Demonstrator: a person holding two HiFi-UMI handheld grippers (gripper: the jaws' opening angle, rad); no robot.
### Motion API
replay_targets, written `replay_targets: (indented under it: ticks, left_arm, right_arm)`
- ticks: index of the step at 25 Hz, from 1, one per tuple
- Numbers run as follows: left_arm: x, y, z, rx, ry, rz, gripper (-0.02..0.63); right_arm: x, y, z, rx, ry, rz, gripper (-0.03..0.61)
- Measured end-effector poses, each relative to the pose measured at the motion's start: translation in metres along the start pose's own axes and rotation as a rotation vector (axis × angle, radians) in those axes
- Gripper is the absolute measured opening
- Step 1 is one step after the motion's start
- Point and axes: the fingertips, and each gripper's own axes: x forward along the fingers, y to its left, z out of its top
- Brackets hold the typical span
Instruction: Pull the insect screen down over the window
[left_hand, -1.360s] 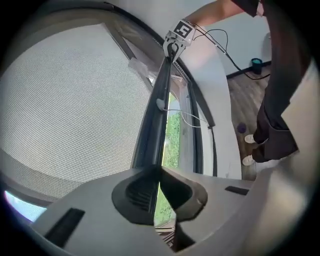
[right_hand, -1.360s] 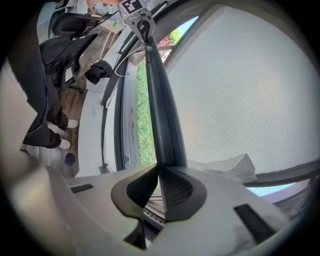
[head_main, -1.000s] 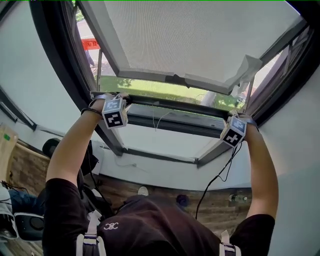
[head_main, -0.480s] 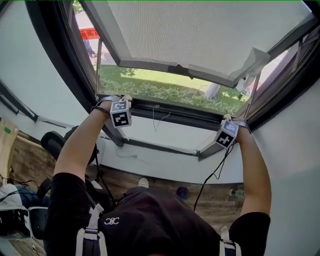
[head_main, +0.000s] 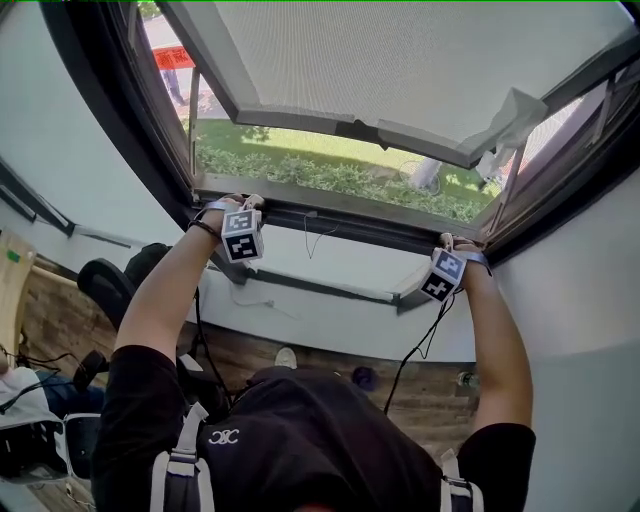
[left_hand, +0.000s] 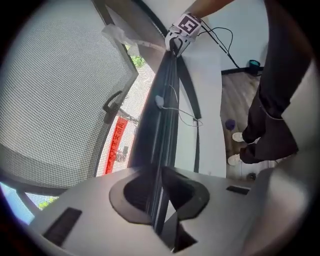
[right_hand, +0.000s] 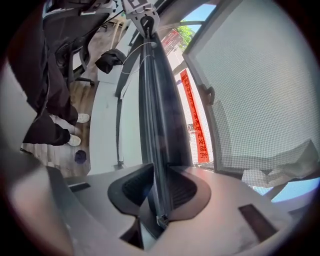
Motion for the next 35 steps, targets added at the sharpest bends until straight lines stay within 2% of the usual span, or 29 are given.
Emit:
replay_targets:
  ticks: [7,9,12,15,17,20,24,26,27,30,33,35]
  left_arm:
    - [0.010,-0.017,-0.002,-0.010,0.013,-0.038,0.106]
    - [0.015,-0.023,-0.004,-0.011,0.019,-0.040,0.128]
    - [0.021,-0.027,-0.005,-0.012,0.019,-0.028,0.141]
    - [0.023,-0.024,-0.005,-0.014,0.007,-0.004,0.141]
    - [0.026,-0.023,-0.004,-0.023,-0.001,0.026,0.144]
    - [0.030,-0.023,-0.006,-0.025,-0.008,0.061,0.143]
    - [0.030,-0.019,-0.006,-0.022,-0.017,0.098,0.124]
    - [0.032,-0.023,-0.007,-0.031,0.002,0.079,0.144]
    - [0.034,-0.024,-0.007,-0.030,0.021,0.064,0.217]
    - [0.034,-0.022,-0.007,-0.004,0.061,0.040,0.183]
    - [0.034,-0.031,-0.006,0.010,0.060,0.030,0.235]
    - [0.033,-0.033,-0.007,0.013,0.058,0.039,0.250]
  right_arm:
    - [0.010,0.016,-0.002,0.008,0.015,0.034,0.129]
    - [0.016,0.023,-0.003,0.011,0.021,0.046,0.156]
    - [0.020,0.028,-0.003,0.018,0.020,0.043,0.164]
    - [0.023,0.026,-0.002,0.028,0.011,0.021,0.164]
    - [0.027,0.030,-0.003,0.032,0.026,0.002,0.221]
    - [0.026,0.034,-0.005,0.021,0.070,-0.021,0.229]
    - [0.036,0.031,-0.004,0.032,0.034,-0.091,0.229]
    - [0.037,0.029,-0.004,0.039,0.018,-0.116,0.227]
    - [0.036,0.026,-0.002,0.049,0.012,-0.129,0.221]
    - [0.030,0.026,-0.002,0.068,0.047,-0.104,0.186]
    - [0.029,0.036,-0.004,0.050,0.062,-0.096,0.251]
    - [0.029,0.037,-0.004,0.040,0.058,-0.121,0.262]
